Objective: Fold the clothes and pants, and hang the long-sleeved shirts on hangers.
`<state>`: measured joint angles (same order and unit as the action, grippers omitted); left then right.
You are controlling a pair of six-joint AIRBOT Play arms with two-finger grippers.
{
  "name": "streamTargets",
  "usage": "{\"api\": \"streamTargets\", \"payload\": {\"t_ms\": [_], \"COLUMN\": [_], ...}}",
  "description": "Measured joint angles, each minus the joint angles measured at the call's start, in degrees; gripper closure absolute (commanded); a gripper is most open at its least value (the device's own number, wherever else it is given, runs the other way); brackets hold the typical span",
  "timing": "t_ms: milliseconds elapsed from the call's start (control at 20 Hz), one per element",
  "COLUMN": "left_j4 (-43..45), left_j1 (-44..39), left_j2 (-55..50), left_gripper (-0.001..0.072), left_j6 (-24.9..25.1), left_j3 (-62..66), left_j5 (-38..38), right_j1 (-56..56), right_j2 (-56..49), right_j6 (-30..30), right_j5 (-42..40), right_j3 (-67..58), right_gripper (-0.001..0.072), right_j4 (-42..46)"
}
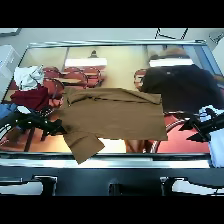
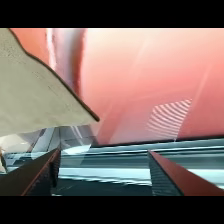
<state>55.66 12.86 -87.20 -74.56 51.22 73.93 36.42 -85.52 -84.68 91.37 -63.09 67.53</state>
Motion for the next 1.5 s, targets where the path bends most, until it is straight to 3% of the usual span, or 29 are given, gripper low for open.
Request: {"api": "streamTargets", "payload": {"t_ms": [450,800,950,1000,1050,1300,1500], "left_j4": [-0.17,-0.2,-0.2,-0.2,-0.2,-0.2,-2.38], "left_j1": [-1.22,-1.27,-1.27,-1.27,-1.25,-1.16,-1.16], "left_j2": [1.07,2.38,2.82,2.95,3.04,4.09,8.79], "left_gripper": [0.0683,0.0682,0.0682,0.0682,0.0682,0.0683,0.0683], "left_j6": [-0.39,-0.61,-1.05,-1.11,-1.31,-1.46,-1.49], "left_j3": [-0.07,-0.07,-0.07,-0.07,-0.07,2.47,15.98], "left_j5": [0.0,-0.02,0.0,0.0,-0.02,0.39,1.07], "right_j1": [0.0,-1.7,-6.58,-8.24,-9.88,-13.53,-14.08], "right_j2": [0.0,-0.07,-0.44,-0.5,-0.61,0.52,6.82], "right_j6": [5.66,7.8,8.41,8.48,8.66,9.73,10.36], "right_j5": [-7.63,-10.91,-12.72,-13.35,-14.38,-10.97,-8.44], "right_j3": [11.04,12.9,13.03,13.05,13.09,10.34,-2.29], "right_gripper": [0.011,0.0134,0.0303,0.0449,0.0643,0.067,0.067], "right_j4": [-3.93,-7.69,-8.44,-8.44,-8.26,-8.7,-10.97]}}
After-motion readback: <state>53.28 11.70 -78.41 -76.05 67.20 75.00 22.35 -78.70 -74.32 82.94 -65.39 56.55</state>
